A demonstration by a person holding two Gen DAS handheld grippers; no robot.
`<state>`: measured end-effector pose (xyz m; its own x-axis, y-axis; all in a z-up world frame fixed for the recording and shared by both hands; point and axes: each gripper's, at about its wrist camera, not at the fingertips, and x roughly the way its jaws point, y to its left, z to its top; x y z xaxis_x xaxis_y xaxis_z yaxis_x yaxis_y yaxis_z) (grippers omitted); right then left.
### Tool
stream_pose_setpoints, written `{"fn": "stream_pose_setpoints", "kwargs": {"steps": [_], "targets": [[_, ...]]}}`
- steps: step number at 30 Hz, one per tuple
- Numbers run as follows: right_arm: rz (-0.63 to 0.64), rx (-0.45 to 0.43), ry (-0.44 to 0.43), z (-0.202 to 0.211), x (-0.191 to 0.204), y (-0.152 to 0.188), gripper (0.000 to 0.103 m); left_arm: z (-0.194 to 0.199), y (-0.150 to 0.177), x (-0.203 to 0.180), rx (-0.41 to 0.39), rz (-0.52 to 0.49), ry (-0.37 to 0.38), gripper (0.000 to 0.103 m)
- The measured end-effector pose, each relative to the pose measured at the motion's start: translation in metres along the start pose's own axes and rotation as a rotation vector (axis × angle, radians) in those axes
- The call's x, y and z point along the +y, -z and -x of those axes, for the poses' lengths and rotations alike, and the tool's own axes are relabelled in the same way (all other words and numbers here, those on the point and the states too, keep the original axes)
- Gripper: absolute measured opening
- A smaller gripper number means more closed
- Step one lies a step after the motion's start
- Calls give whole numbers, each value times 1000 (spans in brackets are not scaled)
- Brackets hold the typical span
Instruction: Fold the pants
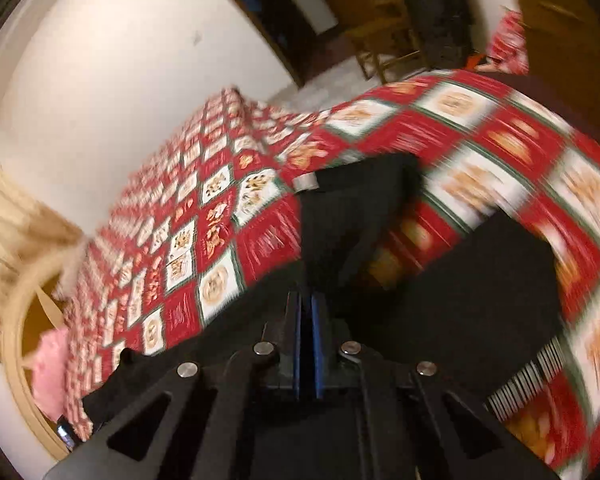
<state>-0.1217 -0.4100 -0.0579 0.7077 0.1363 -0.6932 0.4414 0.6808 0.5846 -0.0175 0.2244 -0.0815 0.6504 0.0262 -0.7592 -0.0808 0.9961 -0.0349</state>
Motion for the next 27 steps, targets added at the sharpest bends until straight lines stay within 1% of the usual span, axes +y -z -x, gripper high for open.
{"fn": "stream_pose_setpoints", "kwargs": {"steps": [3, 6, 8, 10, 11, 12, 13, 14, 15, 16, 17, 18, 19, 21, 22, 23, 26, 27], "targets": [[-91, -13, 6, 8, -34, 44, 5, -2, -2, -3, 3, -13, -6, 94], [-148, -10, -24, 8, -51, 62, 5, -4, -4, -5, 9, -13, -11, 96], [-119, -26, 52, 14, -49, 60, 5, -4, -5, -5, 14, -12, -14, 96], [-17, -88, 182, 28, -37, 46, 5, -3, -6, -5, 20, -10, -15, 96], [32, -108, 224, 31, -30, 39, 7, -1, -7, -5, 18, -7, -17, 96], [94, -116, 260, 33, -21, 32, 12, 3, -7, -6, 9, -4, -23, 96], [170, -107, 279, 31, -10, 25, 33, 6, -8, -6, 1, -4, -29, 96], [245, -91, 289, 27, 1, 19, 64, 11, -10, -8, -14, -5, -35, 96], [295, -93, 306, 26, 5, 17, 72, 15, -11, -8, -25, -6, -35, 96], [291, -133, 347, 29, 4, 12, 72, 20, -13, -10, -37, -7, -29, 96], [235, -151, 351, 33, -7, 7, 72, 24, -15, -11, -45, -9, -21, 96], [130, -163, 318, 39, -25, 4, 72, 26, -16, -12, -52, -13, -16, 96], [-23, -169, 245, 47, -49, 5, 72, 28, -17, -14, -57, -18, -17, 96], [-162, -164, 189, 55, -74, 16, 72, 29, -20, -17, -57, -17, -15, 96], [-203, -146, 151, 54, -83, 23, 72, 27, -21, -18, -54, -13, -3, 96], [-227, -127, 88, 50, -88, 30, 72, 26, -22, -20, -53, -12, 2, 96], [-292, -97, -129, 32, -88, 37, 72, 21, -23, -28, -42, -20, -2, 96], [-307, -88, -155, 25, -87, 34, 72, 19, -23, -30, -38, -19, -3, 96]]}}
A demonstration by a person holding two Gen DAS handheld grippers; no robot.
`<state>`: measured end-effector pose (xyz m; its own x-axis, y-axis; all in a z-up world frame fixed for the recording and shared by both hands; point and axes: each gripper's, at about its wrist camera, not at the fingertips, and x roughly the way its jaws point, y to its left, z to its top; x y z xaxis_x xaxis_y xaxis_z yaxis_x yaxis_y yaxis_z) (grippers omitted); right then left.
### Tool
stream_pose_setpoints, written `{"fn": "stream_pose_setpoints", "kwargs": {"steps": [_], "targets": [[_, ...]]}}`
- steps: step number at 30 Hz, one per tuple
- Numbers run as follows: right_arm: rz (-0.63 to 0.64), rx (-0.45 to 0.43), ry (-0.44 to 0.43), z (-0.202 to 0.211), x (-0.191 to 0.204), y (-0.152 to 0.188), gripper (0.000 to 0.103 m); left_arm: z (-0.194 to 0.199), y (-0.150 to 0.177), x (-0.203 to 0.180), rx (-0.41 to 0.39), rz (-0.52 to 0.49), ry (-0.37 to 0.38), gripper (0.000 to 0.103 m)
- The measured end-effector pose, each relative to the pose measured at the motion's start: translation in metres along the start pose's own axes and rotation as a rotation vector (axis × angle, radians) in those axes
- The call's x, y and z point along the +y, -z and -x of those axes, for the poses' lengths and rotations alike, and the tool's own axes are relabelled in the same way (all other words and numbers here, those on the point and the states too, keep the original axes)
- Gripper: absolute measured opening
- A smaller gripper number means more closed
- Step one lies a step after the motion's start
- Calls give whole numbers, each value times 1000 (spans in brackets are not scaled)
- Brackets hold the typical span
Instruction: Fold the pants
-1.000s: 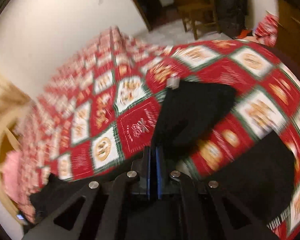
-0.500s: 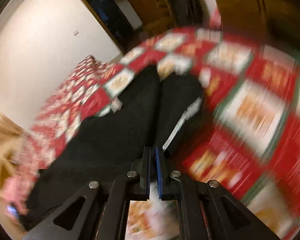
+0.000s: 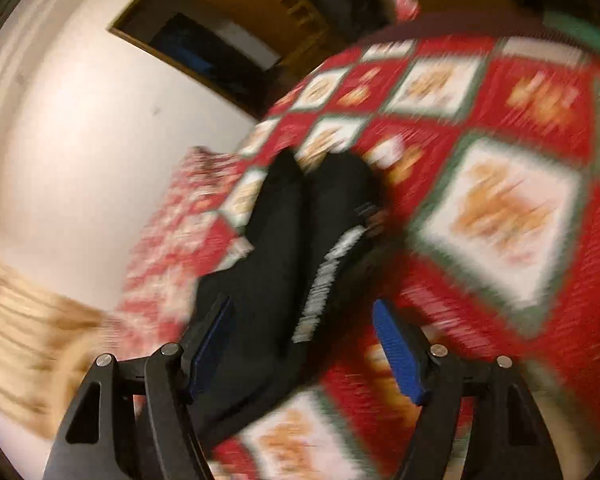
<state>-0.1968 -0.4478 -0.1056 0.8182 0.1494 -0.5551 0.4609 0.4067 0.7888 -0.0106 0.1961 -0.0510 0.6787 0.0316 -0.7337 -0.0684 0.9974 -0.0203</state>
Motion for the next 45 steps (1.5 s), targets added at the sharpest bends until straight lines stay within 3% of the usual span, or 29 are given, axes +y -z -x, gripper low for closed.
{"fn": "stream_pose_setpoints", "kwargs": {"steps": [4, 6, 8, 10, 12, 13, 15, 16, 18, 19, 20, 22, 23, 25, 27, 30, 31, 32, 33, 34, 38, 41, 43, 45], "targets": [[38, -2, 15, -29, 6, -17, 72, -4, 7, -2, 8, 14, -7, 96], [44, -69, 19, -26, 3, -33, 71, -9, 10, 0, 36, 32, -8, 96], [80, -141, 53, -12, 3, -53, 45, -13, 14, 2, 50, 39, -17, 96], [100, -169, 70, 5, 2, -66, 33, -14, 16, 2, 56, 25, -41, 96], [165, -226, 195, 27, 6, -73, 32, -15, 18, 1, 58, 14, -56, 96], [226, -258, 390, 37, 11, -74, 32, -16, 18, 1, 57, 10, -57, 96], [343, -284, 628, 41, 25, -68, 33, -17, 18, -1, 52, 3, -66, 96], [392, -282, 638, 37, 33, -62, 33, -17, 19, -2, 49, -1, -72, 96], [472, -244, 570, 26, 54, -45, 34, -17, 18, -4, 47, 3, -77, 96], [505, -219, 513, 16, 68, -35, 45, -18, 18, -4, 49, 7, -79, 96], [526, -199, 469, 6, 77, -28, 64, -17, 17, -4, 51, 10, -80, 96], [594, -138, 368, -20, 98, -12, 76, -15, 16, -5, 55, 13, -69, 96], [647, -95, 335, -38, 111, -2, 76, -14, 15, -5, 53, 13, -62, 96], [757, -51, 341, -69, 132, 17, 76, -9, 16, -5, 43, 5, -59, 96], [859, -11, 441, -104, 142, 29, 75, -10, 18, -3, 45, 2, -67, 96], [871, 54, 530, -138, 132, 27, 75, -13, 22, 1, 63, 17, -60, 96], [862, 62, 540, -138, 127, 24, 60, -13, 22, 2, 65, 23, -58, 96], [827, 82, 561, -137, 117, 18, 25, -12, 22, 3, 63, 26, -57, 96], [761, 94, 511, -131, 109, 11, 22, -11, 22, 4, 61, 27, -55, 96], [691, 102, 468, -120, 101, 3, 11, -9, 22, 4, 57, 25, -50, 96], [525, 24, 392, -69, 70, -17, 8, -7, 19, 0, 53, 14, -41, 96], [329, -79, 268, -13, 35, -28, 8, -3, 17, -5, 44, 3, -21, 96], [227, -92, 209, 8, 8, -24, 8, 0, 15, -10, 38, -13, 1, 96], [189, -66, 223, 8, -11, -20, 8, 2, 13, -19, 36, -39, 19, 96]]}}
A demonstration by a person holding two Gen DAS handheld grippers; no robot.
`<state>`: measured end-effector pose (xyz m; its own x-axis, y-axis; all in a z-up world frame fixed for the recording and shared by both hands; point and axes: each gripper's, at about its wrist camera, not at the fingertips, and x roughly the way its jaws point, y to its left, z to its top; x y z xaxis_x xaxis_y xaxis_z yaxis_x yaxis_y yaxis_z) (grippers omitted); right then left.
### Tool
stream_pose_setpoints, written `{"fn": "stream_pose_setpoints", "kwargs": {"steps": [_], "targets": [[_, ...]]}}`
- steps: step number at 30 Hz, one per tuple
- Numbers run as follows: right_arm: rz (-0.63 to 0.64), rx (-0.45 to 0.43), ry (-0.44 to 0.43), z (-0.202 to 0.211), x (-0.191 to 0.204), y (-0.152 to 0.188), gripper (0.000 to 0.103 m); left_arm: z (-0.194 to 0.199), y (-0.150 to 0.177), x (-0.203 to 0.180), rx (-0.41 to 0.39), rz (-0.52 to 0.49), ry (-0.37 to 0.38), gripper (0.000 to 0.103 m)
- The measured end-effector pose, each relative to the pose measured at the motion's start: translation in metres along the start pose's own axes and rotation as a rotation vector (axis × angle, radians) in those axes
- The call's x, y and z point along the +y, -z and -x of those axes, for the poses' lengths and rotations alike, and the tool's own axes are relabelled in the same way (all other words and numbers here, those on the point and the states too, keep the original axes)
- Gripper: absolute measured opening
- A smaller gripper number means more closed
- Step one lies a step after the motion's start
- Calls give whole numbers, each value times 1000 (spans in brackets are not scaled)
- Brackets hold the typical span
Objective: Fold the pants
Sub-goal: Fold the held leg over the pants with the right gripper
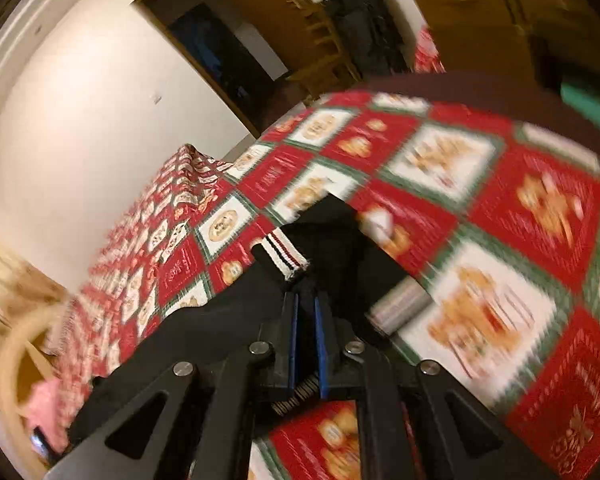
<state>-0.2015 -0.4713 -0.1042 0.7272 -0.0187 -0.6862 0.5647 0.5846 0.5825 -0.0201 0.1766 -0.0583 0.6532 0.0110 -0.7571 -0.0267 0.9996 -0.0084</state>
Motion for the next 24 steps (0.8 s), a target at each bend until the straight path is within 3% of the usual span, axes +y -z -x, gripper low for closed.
{"fn": "stream_pose_setpoints", "kwargs": {"steps": [6, 7, 9, 11, 13, 15, 17, 18, 19, 21, 24], "targets": [[-160, -28, -57, 5, -29, 0, 11, 13, 1, -19, -19, -79, 57, 96], [-172, -51, -2, 10, -29, -3, 14, 17, 2, -22, -27, -100, 66, 96], [-185, -151, 188, 35, -32, -8, 18, 23, 4, -29, -39, -141, 79, 96], [-149, -220, 219, 61, -22, -5, 35, 28, 8, -36, -45, -184, 97, 96], [-43, -210, 145, 76, 4, 5, 54, 33, 13, -44, -41, -228, 120, 96], [81, -104, -53, 80, 41, 23, 57, 36, 16, -53, -45, -269, 130, 96], [235, 146, -381, 71, 92, 51, 57, 38, 16, -58, -45, -281, 148, 96], [300, 235, -466, 67, 115, 68, 57, 40, 15, -60, -43, -280, 160, 96], [381, 290, -498, 63, 139, 86, 57, 42, 14, -60, -42, -273, 175, 96], [477, 350, -481, 47, 175, 120, 57, 49, 11, -53, -44, -232, 213, 96], [422, 449, -436, 3, 186, 150, 57, 62, 14, -39, -64, -187, 239, 96]]}}
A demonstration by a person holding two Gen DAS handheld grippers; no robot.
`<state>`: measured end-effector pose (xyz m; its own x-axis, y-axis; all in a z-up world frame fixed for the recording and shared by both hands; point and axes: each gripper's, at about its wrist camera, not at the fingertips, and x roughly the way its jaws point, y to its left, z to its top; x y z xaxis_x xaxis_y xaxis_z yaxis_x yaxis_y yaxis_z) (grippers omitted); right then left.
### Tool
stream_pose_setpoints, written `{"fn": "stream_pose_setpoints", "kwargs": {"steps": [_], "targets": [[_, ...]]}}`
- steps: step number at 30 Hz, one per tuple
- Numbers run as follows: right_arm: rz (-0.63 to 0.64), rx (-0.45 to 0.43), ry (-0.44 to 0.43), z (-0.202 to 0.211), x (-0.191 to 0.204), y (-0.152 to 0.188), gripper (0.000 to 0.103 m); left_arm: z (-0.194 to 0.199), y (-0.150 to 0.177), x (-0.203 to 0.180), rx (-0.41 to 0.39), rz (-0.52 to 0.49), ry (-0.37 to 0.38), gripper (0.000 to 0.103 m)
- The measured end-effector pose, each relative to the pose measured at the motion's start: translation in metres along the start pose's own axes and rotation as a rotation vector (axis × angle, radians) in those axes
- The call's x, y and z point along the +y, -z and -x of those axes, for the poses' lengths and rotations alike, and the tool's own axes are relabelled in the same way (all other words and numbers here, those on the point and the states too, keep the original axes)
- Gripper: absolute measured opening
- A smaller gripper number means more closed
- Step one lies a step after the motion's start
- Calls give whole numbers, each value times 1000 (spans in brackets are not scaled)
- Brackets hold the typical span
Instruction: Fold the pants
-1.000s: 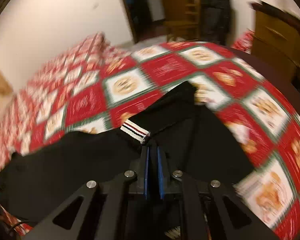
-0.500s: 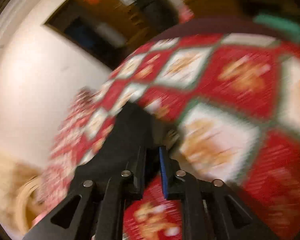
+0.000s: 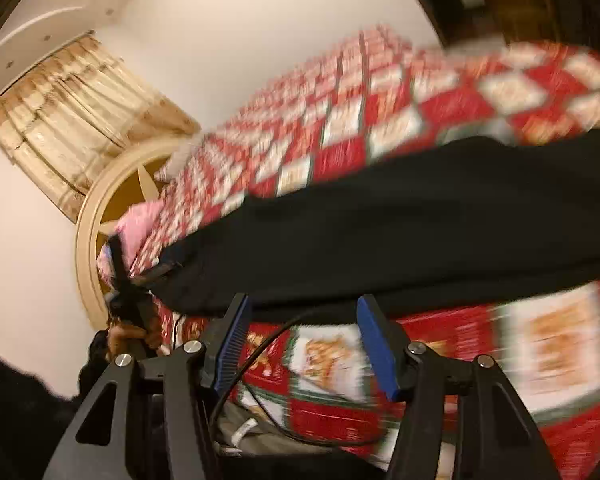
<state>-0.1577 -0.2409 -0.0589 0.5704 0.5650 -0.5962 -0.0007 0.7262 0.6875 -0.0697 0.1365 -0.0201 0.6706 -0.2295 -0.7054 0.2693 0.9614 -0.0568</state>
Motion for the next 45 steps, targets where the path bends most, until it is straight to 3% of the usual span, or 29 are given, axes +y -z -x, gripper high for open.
{"fn": "stream_pose_setpoints", "kwargs": {"steps": [3, 8, 15, 18, 21, 25, 27, 30, 33, 34, 35, 41, 45], "targets": [[-79, 21, 30, -35, -14, 4, 56, 12, 10, 11, -11, 12, -33, 96], [-95, -6, -16, -48, -7, 6, 52, 13, 27, 21, 17, 36, -44, 96], [-191, -18, -20, -74, -7, -11, 49, 10, 24, 26, 11, 77, -25, 96], [-197, -27, -57, -77, -5, -15, 33, 12, 23, 24, 5, 70, -25, 96], [-210, -53, -97, -68, -8, -19, 31, 16, 22, 24, -4, 55, -43, 96], [-270, -138, -32, -55, -26, -26, 32, 16, 19, 31, -13, 76, -47, 96], [-322, -134, -39, -54, -37, -28, 30, 13, 17, 32, -8, 95, -39, 96], [-275, -85, 5, -67, -23, -32, 31, 13, 16, 30, -10, 92, -37, 96], [-278, -17, -42, -93, -13, -30, 30, 18, 15, 30, -24, 86, -41, 96], [-267, -15, -50, -99, -9, -29, 21, 20, 15, 30, -27, 87, -41, 96], [-238, -18, -38, -102, -4, -29, 3, 21, 15, 31, -30, 86, -44, 96], [-131, -45, -69, -75, 17, -24, 3, 30, 15, 47, -46, 99, -82, 96], [-113, -16, -9, -77, 16, -12, 3, 31, 15, 54, -54, 116, -93, 96]]}}
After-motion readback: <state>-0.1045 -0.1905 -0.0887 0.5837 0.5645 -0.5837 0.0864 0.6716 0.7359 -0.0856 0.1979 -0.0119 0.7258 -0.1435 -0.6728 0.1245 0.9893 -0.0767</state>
